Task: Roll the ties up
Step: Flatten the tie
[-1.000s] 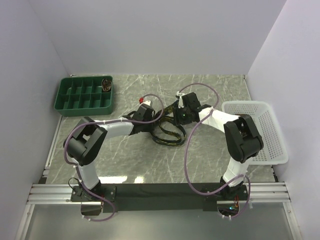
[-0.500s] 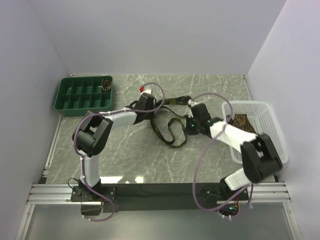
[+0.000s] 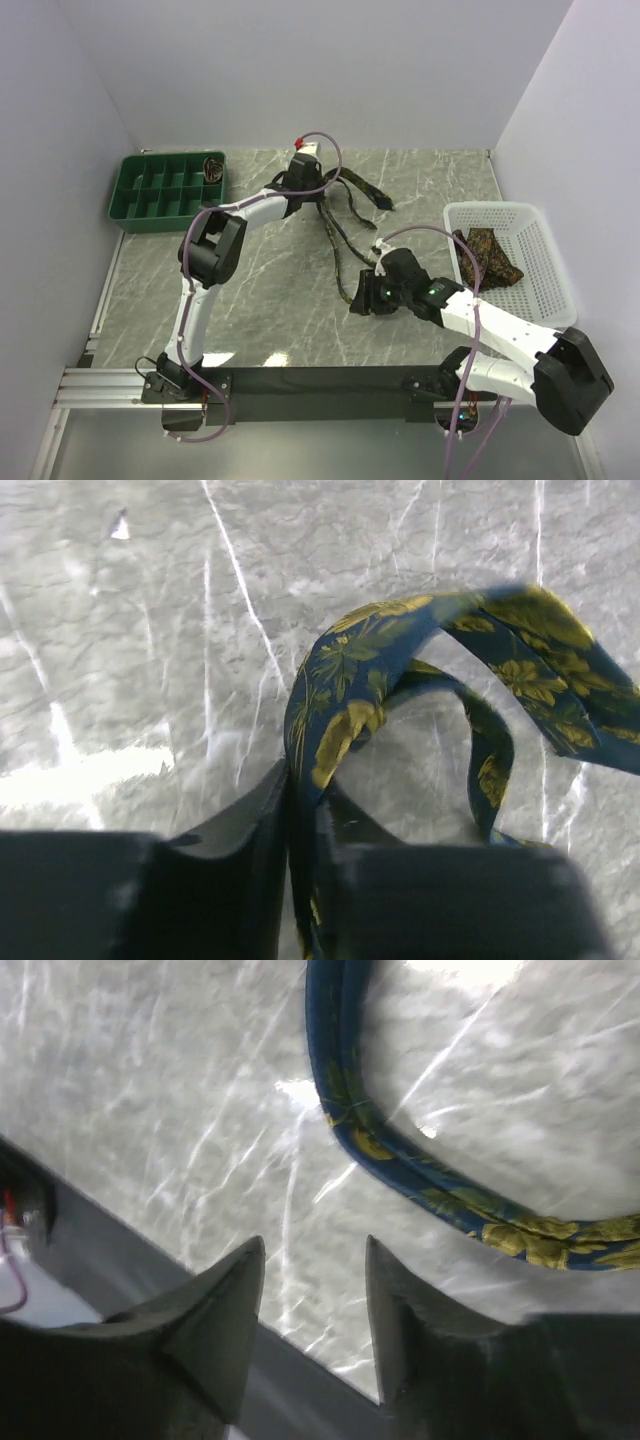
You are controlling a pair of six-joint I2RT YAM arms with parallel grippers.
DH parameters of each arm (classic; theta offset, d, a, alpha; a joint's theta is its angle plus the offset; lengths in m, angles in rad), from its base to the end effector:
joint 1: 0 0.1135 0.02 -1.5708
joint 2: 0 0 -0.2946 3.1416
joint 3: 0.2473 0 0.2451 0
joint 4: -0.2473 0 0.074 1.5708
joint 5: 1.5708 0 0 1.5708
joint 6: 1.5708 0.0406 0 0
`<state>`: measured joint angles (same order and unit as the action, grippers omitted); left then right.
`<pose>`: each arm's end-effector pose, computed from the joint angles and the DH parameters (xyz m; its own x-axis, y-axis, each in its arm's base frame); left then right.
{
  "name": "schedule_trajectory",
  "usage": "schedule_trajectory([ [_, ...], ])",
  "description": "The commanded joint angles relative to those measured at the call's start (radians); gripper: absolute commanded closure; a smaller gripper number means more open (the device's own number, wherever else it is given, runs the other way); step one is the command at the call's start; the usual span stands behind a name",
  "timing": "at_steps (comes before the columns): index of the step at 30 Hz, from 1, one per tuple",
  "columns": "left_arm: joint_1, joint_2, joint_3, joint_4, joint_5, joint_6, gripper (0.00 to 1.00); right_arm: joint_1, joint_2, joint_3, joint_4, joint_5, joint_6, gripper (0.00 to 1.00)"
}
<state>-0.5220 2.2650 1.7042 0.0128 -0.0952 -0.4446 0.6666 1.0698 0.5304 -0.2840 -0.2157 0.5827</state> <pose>0.4694 -0.2656 0.2047 -0.5909 -0.1540 -0.7919 0.1904 0.9273 -0.3224 0.1443 0.1246 0.2180 -0.8766 -0.0057 -0.4812 -0.2826 0.8155 0.5051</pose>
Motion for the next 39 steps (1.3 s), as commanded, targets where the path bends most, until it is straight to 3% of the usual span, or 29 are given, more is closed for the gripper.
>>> schedule_trajectory([
  [1,0.017,0.008,0.034,0.073,0.071,0.023,0.67,0.008,-0.02,0.063,-0.046,0.013,-0.001,0.41],
  [3,0.027,-0.013,0.008,0.088,0.081,0.014,0.58,-0.025,-0.039,0.091,-0.076,0.039,-0.056,0.33],
  [4,0.03,-0.045,-0.027,0.107,0.08,0.012,0.45,-0.05,-0.042,0.098,-0.083,0.024,-0.073,0.31],
  [6,0.036,-0.085,-0.061,0.119,0.074,0.017,0.32,-0.145,-0.041,0.115,-0.098,0.021,-0.119,0.3],
  [7,0.042,-0.129,-0.086,0.113,0.063,0.017,0.2,-0.177,-0.039,0.121,-0.104,0.033,-0.132,0.3],
  [10,0.054,-0.241,-0.139,0.098,0.045,0.003,0.07,-0.239,0.002,0.157,-0.144,0.119,-0.181,0.3],
  [15,0.057,-0.436,-0.222,-0.042,0.0,-0.019,0.05,-0.3,0.12,0.172,-0.172,0.145,-0.201,0.3],
  [20,0.059,-0.731,-0.426,-0.094,-0.035,-0.002,0.08,-0.306,0.192,0.151,-0.164,0.096,-0.198,0.33],
  [23,0.06,-0.893,-0.557,-0.114,-0.089,0.009,0.09,-0.295,0.2,0.129,-0.143,0.047,-0.189,0.46],
  [24,0.062,-0.929,-0.602,-0.128,-0.112,0.009,0.09,-0.285,0.2,0.125,-0.136,0.032,-0.182,0.55],
  [27,0.062,-1.057,-0.697,-0.165,-0.124,-0.017,0.09,-0.187,0.208,0.134,-0.121,0.006,-0.132,0.69],
  [30,0.059,-1.169,-0.794,-0.185,-0.094,-0.066,0.09,-0.029,0.231,0.169,-0.069,-0.011,-0.035,0.74],
  [36,0.043,-1.32,-0.957,-0.284,-0.063,-0.166,0.08,0.218,0.404,0.336,0.104,-0.109,0.109,0.74],
  [39,0.031,-1.39,-1.044,-0.301,-0.026,-0.216,0.08,0.286,0.522,0.436,0.207,-0.174,0.134,0.68],
])
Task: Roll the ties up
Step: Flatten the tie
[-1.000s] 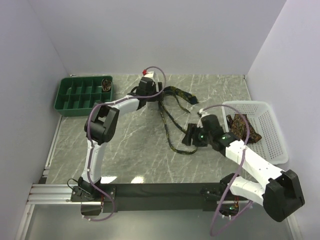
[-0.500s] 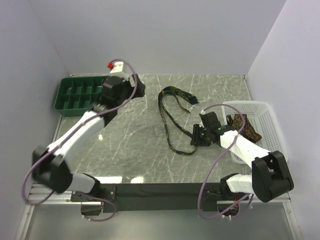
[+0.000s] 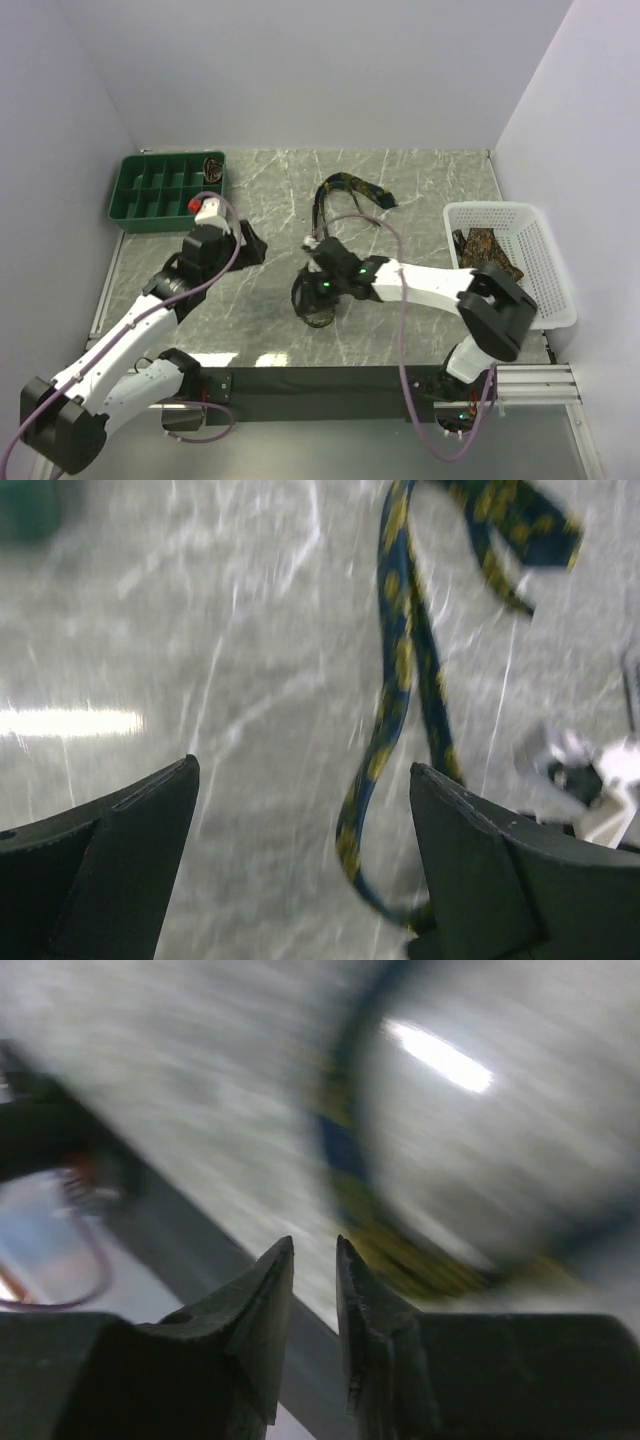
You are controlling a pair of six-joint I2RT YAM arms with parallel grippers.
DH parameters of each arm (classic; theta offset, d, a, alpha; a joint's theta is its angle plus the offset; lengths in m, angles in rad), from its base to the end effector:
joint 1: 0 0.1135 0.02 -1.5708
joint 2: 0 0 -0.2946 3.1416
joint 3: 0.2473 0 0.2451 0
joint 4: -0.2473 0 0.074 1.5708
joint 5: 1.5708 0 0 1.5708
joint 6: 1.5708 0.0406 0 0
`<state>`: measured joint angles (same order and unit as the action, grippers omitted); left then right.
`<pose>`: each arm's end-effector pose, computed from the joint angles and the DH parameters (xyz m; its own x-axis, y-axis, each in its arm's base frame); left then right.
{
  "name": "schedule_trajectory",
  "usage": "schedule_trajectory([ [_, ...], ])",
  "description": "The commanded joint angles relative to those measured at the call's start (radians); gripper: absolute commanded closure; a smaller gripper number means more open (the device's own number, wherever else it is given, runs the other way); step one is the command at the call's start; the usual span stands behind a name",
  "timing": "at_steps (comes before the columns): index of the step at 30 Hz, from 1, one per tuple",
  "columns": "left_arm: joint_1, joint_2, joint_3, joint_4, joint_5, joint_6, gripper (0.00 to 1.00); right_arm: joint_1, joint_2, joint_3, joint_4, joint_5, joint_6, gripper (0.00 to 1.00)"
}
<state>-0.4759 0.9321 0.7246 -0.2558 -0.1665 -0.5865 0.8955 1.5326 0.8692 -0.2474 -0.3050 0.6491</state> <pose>0.1731 -0.0817 0.3088 -0.5080 -0.3522 -0.7861 0.0467 0.9000 -0.4334 0.1793 0.2434 0.2198 -0.9130 -0.2176 -0.3450 -0.3862 0.7333 0.5596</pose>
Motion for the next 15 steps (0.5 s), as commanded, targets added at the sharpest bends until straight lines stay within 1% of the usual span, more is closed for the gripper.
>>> schedule_trajectory([
  [1,-0.024,-0.09,-0.083,-0.037,0.053,-0.087,0.08,0.065,0.082,0.123,0.177,-0.089,0.066,0.66],
  [2,-0.033,-0.104,-0.102,-0.042,0.059,-0.114,0.07,0.065,0.115,0.17,0.181,-0.095,0.055,0.64],
  [4,-0.076,-0.143,-0.142,-0.063,0.052,-0.148,0.06,0.063,0.12,0.215,0.169,-0.08,0.037,0.53],
  [5,-0.093,-0.157,-0.154,-0.068,0.051,-0.159,0.05,0.059,0.112,0.223,0.169,-0.065,0.027,0.53],
  [6,-0.122,-0.168,-0.177,-0.071,0.053,-0.17,0.05,0.054,0.101,0.228,0.165,-0.059,0.02,0.46],
  [8,-0.153,-0.194,-0.201,-0.057,0.062,-0.206,0.03,0.028,0.057,0.234,0.125,-0.019,-0.003,0.41],
  [9,-0.189,-0.197,-0.223,-0.05,0.07,-0.219,0.02,0.019,0.037,0.232,0.103,0.007,-0.009,0.35],
  [10,-0.21,-0.196,-0.229,-0.036,0.067,-0.228,0.01,0.004,0.003,0.228,0.076,0.038,-0.025,0.33],
  [11,-0.23,-0.191,-0.235,-0.031,0.058,-0.248,0.01,-0.028,-0.011,0.222,0.007,0.09,-0.034,0.32],
  [12,-0.275,-0.176,-0.238,-0.033,0.032,-0.259,0.01,-0.049,-0.021,0.212,-0.027,0.125,-0.045,0.31],
  [13,-0.295,-0.165,-0.238,-0.033,0.015,-0.266,0.01,-0.065,-0.044,0.199,-0.053,0.151,-0.055,0.31],
  [15,-0.351,-0.13,-0.232,-0.03,-0.011,-0.279,0.01,-0.136,-0.072,0.121,-0.09,0.181,-0.063,0.34],
])
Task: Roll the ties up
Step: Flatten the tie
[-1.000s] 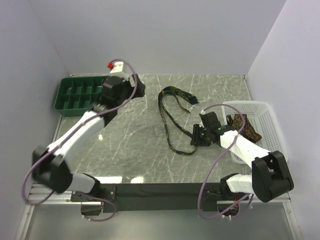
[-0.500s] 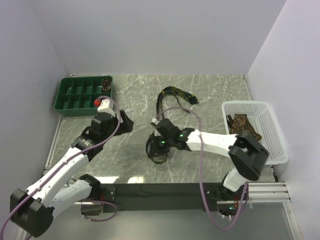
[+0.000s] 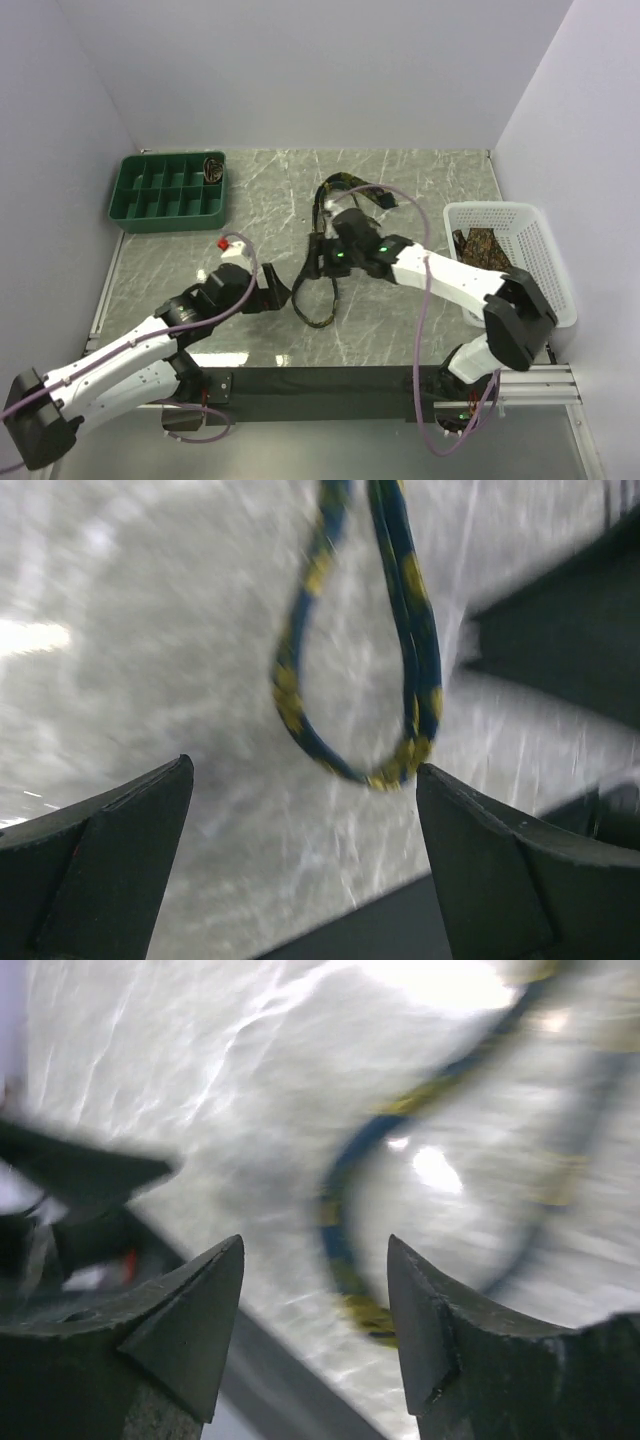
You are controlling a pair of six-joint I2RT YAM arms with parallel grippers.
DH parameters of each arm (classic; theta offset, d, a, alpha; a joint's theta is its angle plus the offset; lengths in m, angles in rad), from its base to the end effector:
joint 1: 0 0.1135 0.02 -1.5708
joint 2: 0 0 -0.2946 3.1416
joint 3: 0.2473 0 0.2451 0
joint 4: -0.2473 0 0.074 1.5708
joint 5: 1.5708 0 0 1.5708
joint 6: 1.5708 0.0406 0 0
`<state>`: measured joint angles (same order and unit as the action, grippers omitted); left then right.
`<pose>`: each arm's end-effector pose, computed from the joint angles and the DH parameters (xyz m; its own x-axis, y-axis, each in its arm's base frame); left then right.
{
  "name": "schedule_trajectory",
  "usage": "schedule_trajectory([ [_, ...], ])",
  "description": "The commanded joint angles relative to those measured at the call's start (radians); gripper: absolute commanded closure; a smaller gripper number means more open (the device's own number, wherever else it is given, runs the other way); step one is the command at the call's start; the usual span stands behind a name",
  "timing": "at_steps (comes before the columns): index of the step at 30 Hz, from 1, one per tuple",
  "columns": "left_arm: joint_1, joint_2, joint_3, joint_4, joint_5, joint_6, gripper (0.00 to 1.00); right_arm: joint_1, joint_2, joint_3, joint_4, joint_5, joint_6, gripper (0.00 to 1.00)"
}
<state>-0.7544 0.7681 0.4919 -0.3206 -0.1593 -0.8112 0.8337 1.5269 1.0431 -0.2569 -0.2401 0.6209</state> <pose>0.1119 -0.0963 0.2470 -0.7030 -0.3218 -0.6342 0.1029 0.8364 -0.5384 0.2140 0.2501 0.2738 -0.8559 -0.1022 -0.5069 -0.4170 0.7160 0.5599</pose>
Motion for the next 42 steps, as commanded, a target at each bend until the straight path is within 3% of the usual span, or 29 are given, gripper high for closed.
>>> schedule_trajectory([
  [1,-0.088,0.046,0.005,0.037,-0.038,-0.054,0.01,-0.096,-0.095,-0.116,-0.084,0.119,-0.036,0.34],
  [5,-0.144,0.103,0.037,0.037,-0.085,-0.046,0.01,-0.172,-0.129,-0.233,-0.084,0.148,-0.05,0.47],
  [12,-0.174,0.158,0.088,0.023,-0.105,-0.008,0.01,-0.17,-0.015,-0.246,-0.016,0.075,-0.041,0.63],
  [25,-0.184,0.263,0.129,0.006,-0.081,0.126,0.01,-0.056,0.288,0.076,0.117,-0.05,0.046,0.65],
  [33,-0.217,0.402,0.168,0.003,-0.088,0.127,0.01,-0.056,0.308,0.095,0.151,-0.036,0.059,0.65],
  [38,-0.253,0.473,0.221,-0.107,-0.271,0.057,0.0,-0.068,0.268,0.045,0.198,-0.027,0.071,0.65],
  [42,-0.255,0.464,0.221,-0.13,-0.312,0.035,0.01,-0.093,0.205,0.002,0.216,-0.022,0.065,0.61],
])
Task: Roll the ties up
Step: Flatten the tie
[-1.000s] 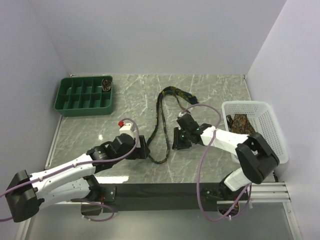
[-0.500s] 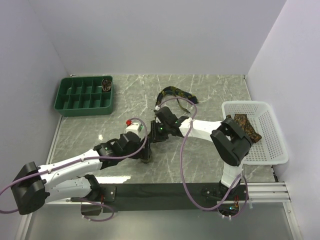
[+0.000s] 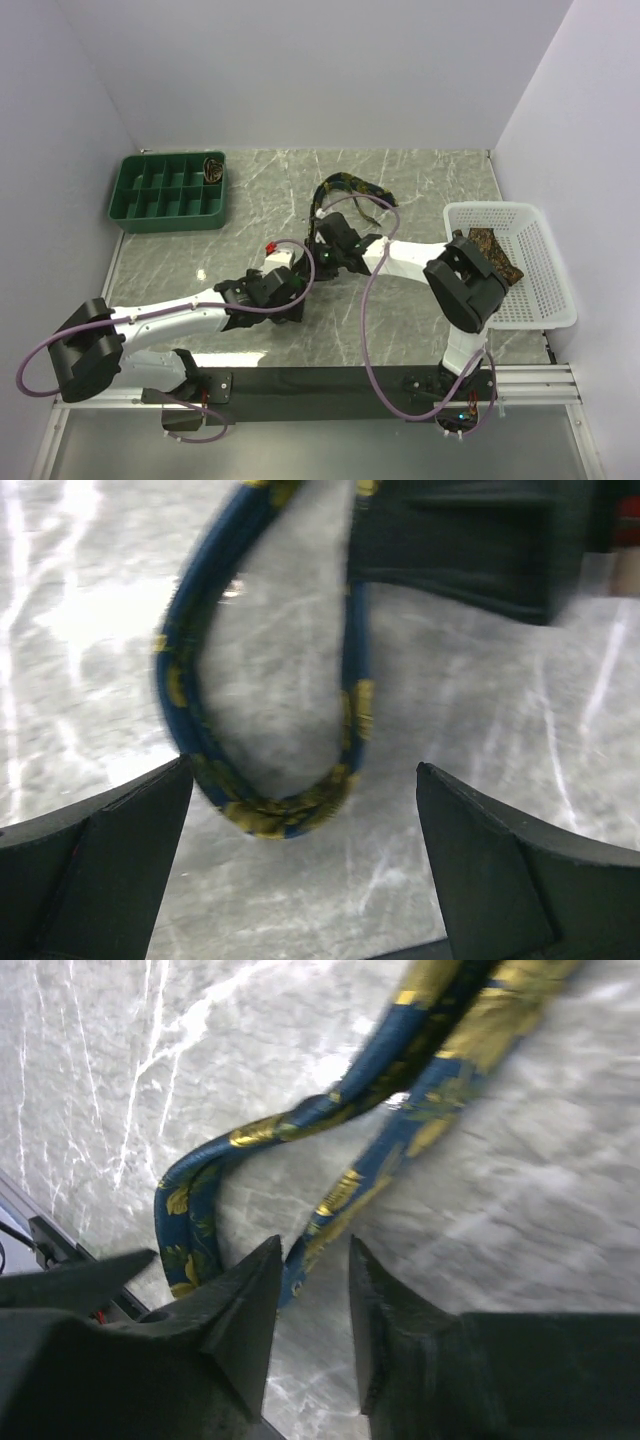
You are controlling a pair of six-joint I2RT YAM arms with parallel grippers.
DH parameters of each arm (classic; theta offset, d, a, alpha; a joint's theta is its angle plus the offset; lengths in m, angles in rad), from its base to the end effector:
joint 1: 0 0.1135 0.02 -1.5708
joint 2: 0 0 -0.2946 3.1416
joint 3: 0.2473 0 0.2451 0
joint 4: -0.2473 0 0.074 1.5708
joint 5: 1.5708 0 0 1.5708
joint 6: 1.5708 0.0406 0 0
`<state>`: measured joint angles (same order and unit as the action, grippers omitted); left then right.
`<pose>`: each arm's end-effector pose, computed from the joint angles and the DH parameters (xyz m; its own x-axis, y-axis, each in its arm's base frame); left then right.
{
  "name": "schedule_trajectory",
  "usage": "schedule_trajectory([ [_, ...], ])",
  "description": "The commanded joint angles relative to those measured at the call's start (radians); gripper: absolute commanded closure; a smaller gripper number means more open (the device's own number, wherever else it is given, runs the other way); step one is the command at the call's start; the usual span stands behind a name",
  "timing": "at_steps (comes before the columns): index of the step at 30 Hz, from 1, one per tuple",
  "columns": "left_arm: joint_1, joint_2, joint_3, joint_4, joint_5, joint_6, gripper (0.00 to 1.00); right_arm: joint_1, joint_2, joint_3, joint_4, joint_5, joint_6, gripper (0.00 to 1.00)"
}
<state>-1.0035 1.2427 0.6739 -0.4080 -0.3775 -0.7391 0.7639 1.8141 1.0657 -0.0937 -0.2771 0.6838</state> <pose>0.1309 -0.1776 0.2223 -0.7825 0.0629 -0.6194 0.1975 0.9686 -0.1513 0.2676 0.2717 0.1973 -0.9211 -0.0408 -0.3873 -0.2774 0.7668 0.5789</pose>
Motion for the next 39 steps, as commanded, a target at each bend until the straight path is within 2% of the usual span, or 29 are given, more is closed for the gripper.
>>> schedule_trajectory([
  [1,-0.007,-0.012,0.041,-0.051,-0.093,-0.039,0.01,-0.032,-0.091,-0.036,0.054,0.019,-0.001,0.58],
  [7,-0.035,0.009,0.07,-0.098,-0.126,-0.074,0.01,-0.058,-0.173,-0.09,0.057,0.042,-0.024,0.39],
  [10,-0.046,0.018,0.073,-0.112,-0.13,-0.085,0.01,-0.083,-0.203,-0.122,0.064,0.041,-0.026,0.36],
  [16,-0.046,0.084,0.079,-0.078,-0.069,-0.06,0.01,-0.117,-0.24,-0.171,0.077,0.032,-0.032,0.35],
  [23,-0.044,0.165,0.102,-0.106,-0.089,-0.072,0.01,-0.133,-0.271,-0.214,0.092,0.03,-0.035,0.35],
  [25,-0.044,0.175,0.108,-0.106,-0.097,-0.066,0.04,-0.138,-0.277,-0.225,0.092,0.032,-0.04,0.35],
  [29,-0.044,0.19,0.116,-0.098,-0.09,-0.048,0.27,-0.161,-0.292,-0.251,0.092,0.033,-0.043,0.36],
  [30,-0.043,0.193,0.118,-0.098,-0.087,-0.039,0.39,-0.166,-0.294,-0.257,0.092,0.032,-0.044,0.36],
  [31,-0.043,0.196,0.125,-0.097,-0.083,-0.036,0.45,-0.17,-0.295,-0.26,0.092,0.03,-0.046,0.36],
  [32,-0.04,0.198,0.13,-0.103,-0.081,-0.033,0.6,-0.179,-0.302,-0.263,0.116,0.03,-0.047,0.36],
  [33,-0.038,0.198,0.133,-0.104,-0.08,-0.026,0.68,-0.184,-0.302,-0.272,0.118,0.03,-0.047,0.36],
  [34,-0.034,0.193,0.142,-0.104,-0.071,-0.022,0.82,-0.189,-0.309,-0.279,0.13,0.03,-0.046,0.37],
  [35,-0.029,0.189,0.147,-0.104,-0.061,-0.017,0.82,-0.193,-0.309,-0.286,0.135,0.029,-0.044,0.37],
  [36,-0.023,0.182,0.151,-0.098,-0.048,-0.003,0.91,-0.202,-0.315,-0.296,0.141,0.026,-0.043,0.37],
  [39,0.029,0.144,0.159,-0.06,0.064,0.027,0.99,-0.219,-0.331,-0.312,0.161,0.019,-0.041,0.37],
])
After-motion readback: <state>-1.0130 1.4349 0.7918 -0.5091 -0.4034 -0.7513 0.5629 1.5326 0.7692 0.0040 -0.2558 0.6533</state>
